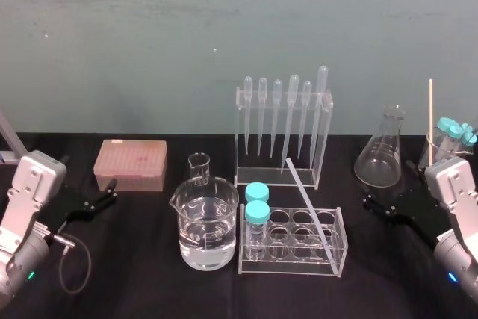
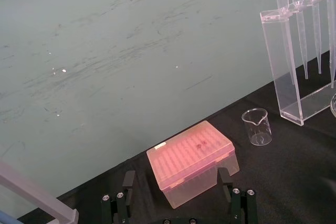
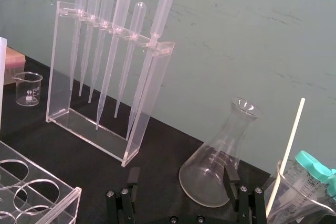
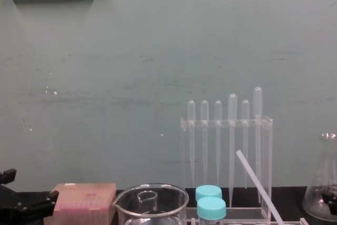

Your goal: Pick up the stirring rod with one hand, then place it down.

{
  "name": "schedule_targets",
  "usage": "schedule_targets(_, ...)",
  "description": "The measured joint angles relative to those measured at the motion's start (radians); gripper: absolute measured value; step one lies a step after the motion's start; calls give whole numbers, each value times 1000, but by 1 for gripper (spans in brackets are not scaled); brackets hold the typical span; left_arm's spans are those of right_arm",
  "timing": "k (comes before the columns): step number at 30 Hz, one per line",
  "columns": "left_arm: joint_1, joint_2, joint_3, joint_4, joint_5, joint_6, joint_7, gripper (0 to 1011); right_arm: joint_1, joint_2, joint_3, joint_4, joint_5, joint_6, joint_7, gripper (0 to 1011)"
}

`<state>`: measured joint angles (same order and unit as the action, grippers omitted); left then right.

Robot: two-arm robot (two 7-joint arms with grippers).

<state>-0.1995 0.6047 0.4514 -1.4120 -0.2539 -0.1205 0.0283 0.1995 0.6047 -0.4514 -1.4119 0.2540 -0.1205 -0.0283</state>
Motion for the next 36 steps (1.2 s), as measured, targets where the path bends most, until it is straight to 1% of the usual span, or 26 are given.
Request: schedule_targets(36, 0, 0, 0, 0, 0, 0, 0, 1000, 0, 0, 0, 0, 0, 0, 0, 1003)
